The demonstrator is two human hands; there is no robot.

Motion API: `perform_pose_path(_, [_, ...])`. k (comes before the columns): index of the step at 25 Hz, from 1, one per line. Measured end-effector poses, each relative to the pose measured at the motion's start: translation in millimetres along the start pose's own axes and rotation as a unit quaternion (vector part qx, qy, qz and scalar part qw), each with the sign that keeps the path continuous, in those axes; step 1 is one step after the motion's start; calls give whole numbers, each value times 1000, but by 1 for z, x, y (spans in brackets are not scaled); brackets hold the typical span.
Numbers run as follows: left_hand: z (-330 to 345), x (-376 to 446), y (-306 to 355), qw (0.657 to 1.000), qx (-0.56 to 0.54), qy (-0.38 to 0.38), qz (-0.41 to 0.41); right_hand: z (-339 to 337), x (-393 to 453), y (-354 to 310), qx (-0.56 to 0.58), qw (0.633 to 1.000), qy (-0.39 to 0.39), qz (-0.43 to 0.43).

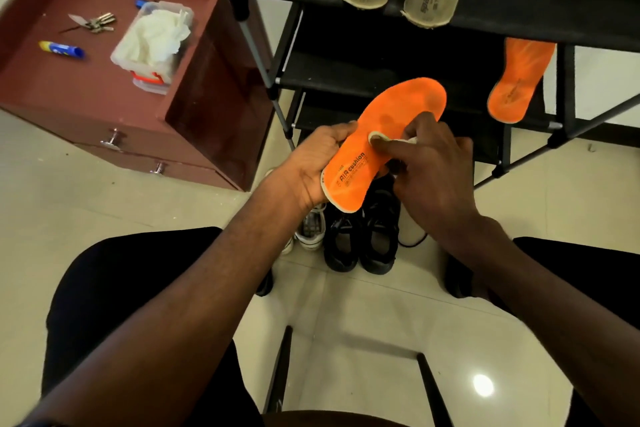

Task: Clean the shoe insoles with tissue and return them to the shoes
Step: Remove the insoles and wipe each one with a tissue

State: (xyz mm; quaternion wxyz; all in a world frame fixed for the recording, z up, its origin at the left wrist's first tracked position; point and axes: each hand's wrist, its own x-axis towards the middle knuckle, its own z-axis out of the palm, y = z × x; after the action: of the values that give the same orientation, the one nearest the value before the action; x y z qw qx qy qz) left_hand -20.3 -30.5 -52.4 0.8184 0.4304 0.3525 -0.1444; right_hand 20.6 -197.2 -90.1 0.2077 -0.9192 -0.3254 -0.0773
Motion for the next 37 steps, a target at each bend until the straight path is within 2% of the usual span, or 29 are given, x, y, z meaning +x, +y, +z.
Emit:
perform_pose_path(4, [-2, 0, 0, 1000, 1, 0, -4, 7, -5, -11, 1, 996, -37, -77])
perform_pose_path(7, [-2, -1, -2, 999, 23, -26, 3, 3, 7, -3, 6, 1000, -5, 7])
perform_pose_path(11, [-5, 0, -3, 1000, -13, -22, 3, 10, -8, -22, 79, 991, -61, -90])
perform_pose_path(14, [-4, 5, -3, 999, -9, -37, 10, 2, 5, -11, 22, 999, -10, -26])
perform_pose_path(18, [-2, 2, -2, 999, -16, -36, 4, 0, -5, -15, 3, 997, -17, -71])
perform_pose_path(21, [-6, 7, -1, 999, -15, -45, 10, -4, 3, -5, 1, 1000, 1, -12])
perform_pose_path(25, [-6, 1, 0, 998, -38, -46, 2, 1, -1, -15, 12, 996, -52, -72])
perform_pose_path(27, [-8, 6, -1, 999, -31, -41, 7, -3, 7, -8, 1, 999, -27, -29])
perform_pose_path(29, [-9, 9, -3, 999, -39, -37, 9, -3, 8, -12, 17, 999, -44, -19])
perform_pose_path(31, [-10, 11, -2, 999, -40, -24, -4, 3, 0, -22, 80, 992, -91, -35])
perform_pose_path(34, [-13, 10, -1, 998, -60, -18, -29, 6, 4, -13, 153, 984, -84, 33])
perform_pose_path(37, [-10, 6, -2, 988, -98, -113, -43, 2, 13, 1, 158, 979, -58, 112])
